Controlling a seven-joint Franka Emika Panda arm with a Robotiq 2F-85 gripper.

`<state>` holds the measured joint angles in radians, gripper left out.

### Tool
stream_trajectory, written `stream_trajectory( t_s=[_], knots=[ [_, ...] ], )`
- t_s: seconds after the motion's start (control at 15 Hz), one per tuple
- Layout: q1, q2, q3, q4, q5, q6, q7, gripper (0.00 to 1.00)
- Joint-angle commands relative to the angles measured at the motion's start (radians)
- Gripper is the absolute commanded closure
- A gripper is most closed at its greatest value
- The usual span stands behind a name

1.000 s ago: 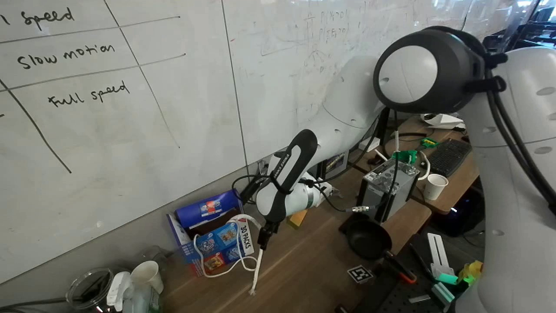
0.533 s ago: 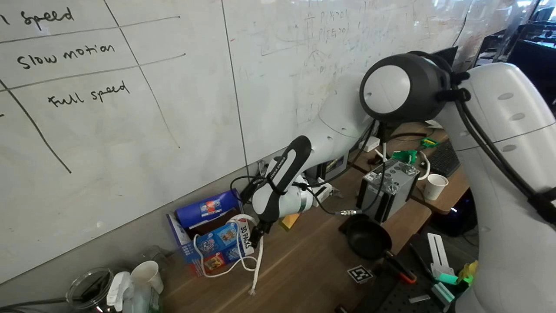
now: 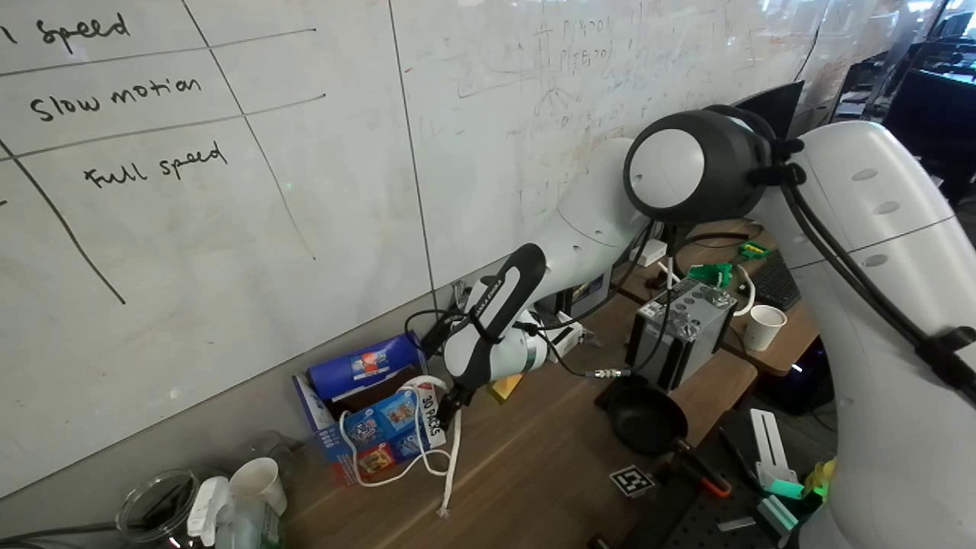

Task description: Put the white strings inside the box.

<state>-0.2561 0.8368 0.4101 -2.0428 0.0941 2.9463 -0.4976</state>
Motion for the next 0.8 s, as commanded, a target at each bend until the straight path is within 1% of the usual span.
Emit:
stream_trajectory(
  t_s=[0.0,0.2,0.27,0.33,0.4,0.47,0.73],
  knots=[
    [-0.005,0.013,0.008,0.016,-0.038,0.013,0.033,0.00],
    [-0.005,0.015,0.008,0.017,-0.046,0.014,0.037,0.00],
    [-0.006,0.014,0.009,0.016,-0.048,0.015,0.037,0.25],
    [-0.006,0.014,0.009,0.015,-0.051,0.016,0.037,0.27],
    [-0.005,0.015,0.007,0.015,-0.054,0.017,0.038,0.34],
    [-0.004,0.014,0.007,0.015,-0.057,0.017,0.039,0.44],
    [-0.003,0.011,0.006,0.011,-0.062,0.016,0.042,0.74]
  ],
)
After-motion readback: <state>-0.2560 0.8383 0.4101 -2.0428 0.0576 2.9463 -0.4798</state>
